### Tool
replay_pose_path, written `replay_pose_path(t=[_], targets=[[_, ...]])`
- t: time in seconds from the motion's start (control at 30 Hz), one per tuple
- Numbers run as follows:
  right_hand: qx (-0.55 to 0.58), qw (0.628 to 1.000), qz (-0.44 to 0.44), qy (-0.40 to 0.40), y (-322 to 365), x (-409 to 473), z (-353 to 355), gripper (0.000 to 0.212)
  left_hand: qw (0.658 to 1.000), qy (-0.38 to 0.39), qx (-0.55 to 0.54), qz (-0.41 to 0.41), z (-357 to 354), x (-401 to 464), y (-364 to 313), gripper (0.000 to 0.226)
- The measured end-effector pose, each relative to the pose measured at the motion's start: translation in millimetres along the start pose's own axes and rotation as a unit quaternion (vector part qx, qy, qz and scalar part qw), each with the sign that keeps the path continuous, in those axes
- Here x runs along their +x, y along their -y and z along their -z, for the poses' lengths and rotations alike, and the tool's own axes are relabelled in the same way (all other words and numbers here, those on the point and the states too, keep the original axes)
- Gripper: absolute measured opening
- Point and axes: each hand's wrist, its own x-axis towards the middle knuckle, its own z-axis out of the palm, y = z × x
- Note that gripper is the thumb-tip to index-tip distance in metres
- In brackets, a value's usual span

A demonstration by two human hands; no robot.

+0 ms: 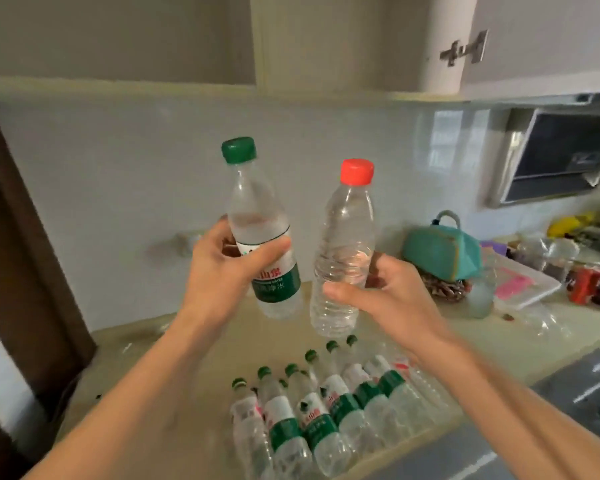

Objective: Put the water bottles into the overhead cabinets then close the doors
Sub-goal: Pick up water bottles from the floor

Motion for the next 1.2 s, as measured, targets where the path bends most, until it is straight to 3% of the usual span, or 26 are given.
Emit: replay_pose_path(t=[0.2,0.37,0.6,0.77,0.97,1.07,1.2], targets=[[0.066,0.997,0.045,0.009,92,82,-61,0.038,0.993,-0.081,0.056,-0.067,91,83,-71,0.053],[0.084,0.988,0.125,0.003,166,137,-97,0.048,0.983,-0.109,0.056,-0.138,155,138,-128,0.046],[0.088,0.975,0.201,0.015,236,218,-146,0.033,0.952,-0.182,0.105,-0.221,210,202,-176,0.034],[0.079,0.977,0.197,0.007,258,280,-185,0.036,0.942,-0.203,0.184,-0.193,234,245,-175,0.042],[0.046,0.988,0.148,0.006,253,336,-213,0.037,0.946,-0.204,0.205,-0.149,257,279,-160,0.031],[-0.029,0.989,0.14,0.021,257,354,-218,0.028,0.949,-0.172,0.244,-0.099,263,292,-157,0.049],[-0.08,0.988,0.123,0.049,257,369,-222,0.045,0.939,-0.148,0.304,-0.066,271,303,-145,0.07]])
